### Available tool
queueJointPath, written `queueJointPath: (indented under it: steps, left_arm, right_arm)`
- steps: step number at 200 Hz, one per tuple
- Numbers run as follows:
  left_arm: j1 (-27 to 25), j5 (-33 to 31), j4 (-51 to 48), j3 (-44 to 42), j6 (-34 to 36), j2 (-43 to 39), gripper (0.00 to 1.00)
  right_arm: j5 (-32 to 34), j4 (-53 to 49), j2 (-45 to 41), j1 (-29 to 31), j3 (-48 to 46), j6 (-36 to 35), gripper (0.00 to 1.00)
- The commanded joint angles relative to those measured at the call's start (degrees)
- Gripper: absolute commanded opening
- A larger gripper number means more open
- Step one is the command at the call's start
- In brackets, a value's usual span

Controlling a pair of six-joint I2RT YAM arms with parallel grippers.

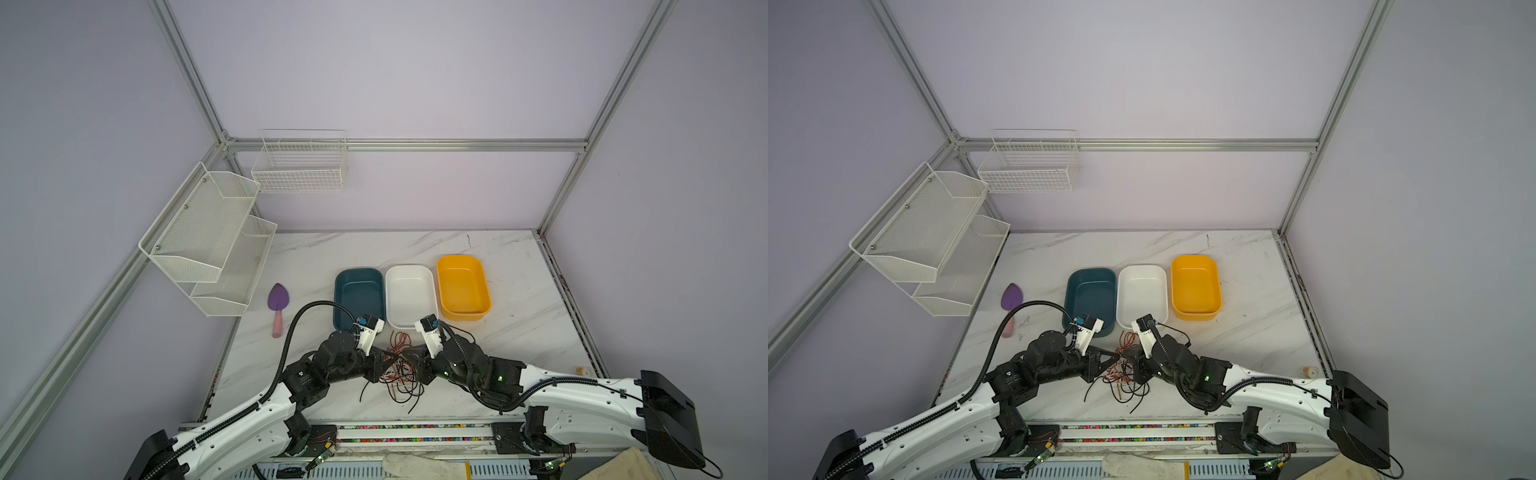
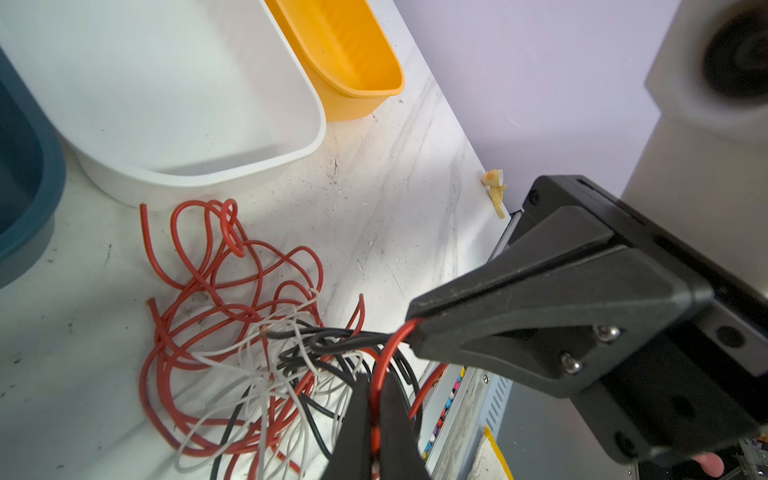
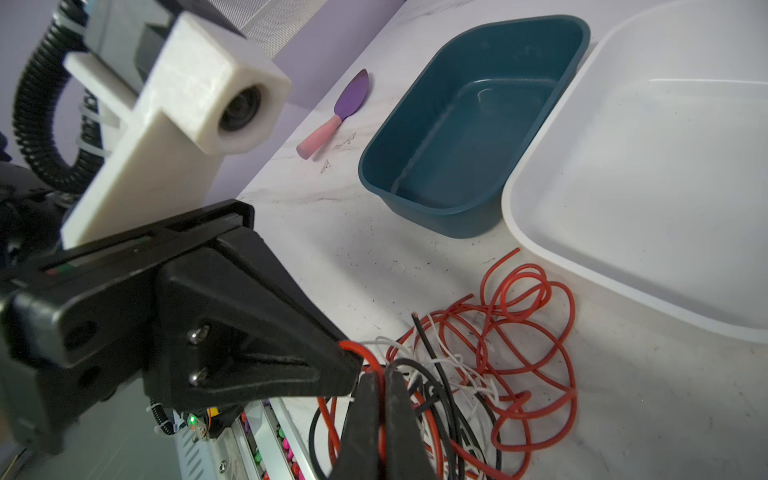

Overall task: Untangle the cables
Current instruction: 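Lift the red wire with the left gripper while the right holds the bundle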

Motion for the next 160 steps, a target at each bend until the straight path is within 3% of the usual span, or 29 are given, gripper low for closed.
queueJointPath:
  steps: [1,53,70,120,160]
  left_arm:
    - [0.1,-3.5,-2.3,9.3,-2.1,2.2,0.00]
    - [0.0,-5.6,-9.0,20.6,-5.1,9.8,0.00]
    - [0.1,-5.5,-11.3,23.9,-5.6,11.8,0.00]
    - [0.0,-7.7,-17.6,34.0,-5.8,15.6,0.00]
    - [0.1,-7.7,-18.0,38.8,-7.1,16.8,0.00]
  right_arm:
    - [3.2,0.1,-3.3,-2.3,-1.5,1.9,0.08]
    - [2.5,-2.7,-11.0,-4.6,-4.1,1.8,0.43]
    - [-0.1,-2.5,-12.9,-4.7,-4.7,0.7,0.49]
    - [-3.3,-3.5,-12.3,-4.7,-5.8,-2.6,0.50]
    - [-3.4,0.5,-13.6,-4.7,-8.5,-0.3,0.43]
